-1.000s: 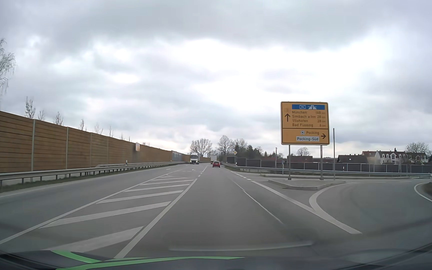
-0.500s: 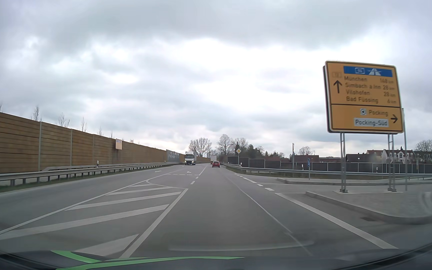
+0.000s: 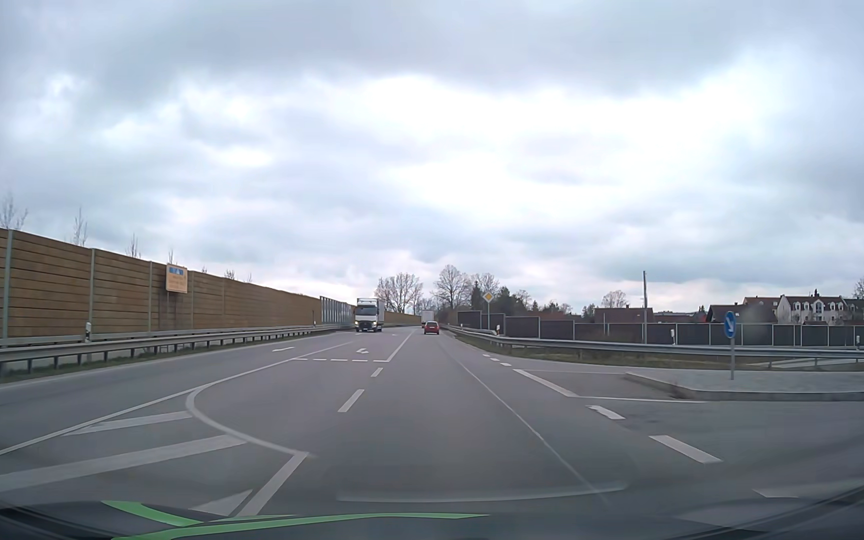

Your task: Follow the waypoints while adhering to traffic rules and regulations

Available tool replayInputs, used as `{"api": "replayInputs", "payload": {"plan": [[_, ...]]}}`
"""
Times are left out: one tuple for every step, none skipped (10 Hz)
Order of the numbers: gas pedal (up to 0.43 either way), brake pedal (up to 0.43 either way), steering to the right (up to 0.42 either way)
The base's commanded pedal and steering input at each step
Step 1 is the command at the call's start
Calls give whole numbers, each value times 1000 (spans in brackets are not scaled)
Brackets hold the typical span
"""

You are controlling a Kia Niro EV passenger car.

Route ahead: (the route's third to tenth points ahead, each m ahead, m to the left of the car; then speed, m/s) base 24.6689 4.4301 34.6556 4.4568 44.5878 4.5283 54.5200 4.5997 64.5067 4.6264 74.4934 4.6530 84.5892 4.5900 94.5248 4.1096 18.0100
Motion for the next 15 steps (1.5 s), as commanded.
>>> {"api": "replayInputs", "payload": {"plan": [[197,0,0],[197,0,-1],[197,0,-1],[197,0,-2],[197,0,-1],[197,0,-1],[197,0,-1],[197,0,-1],[197,0,-1],[189,0,-2],[189,0,-2],[189,0,-2],[189,0,-1],[189,0,-2],[189,0,-1]]}}
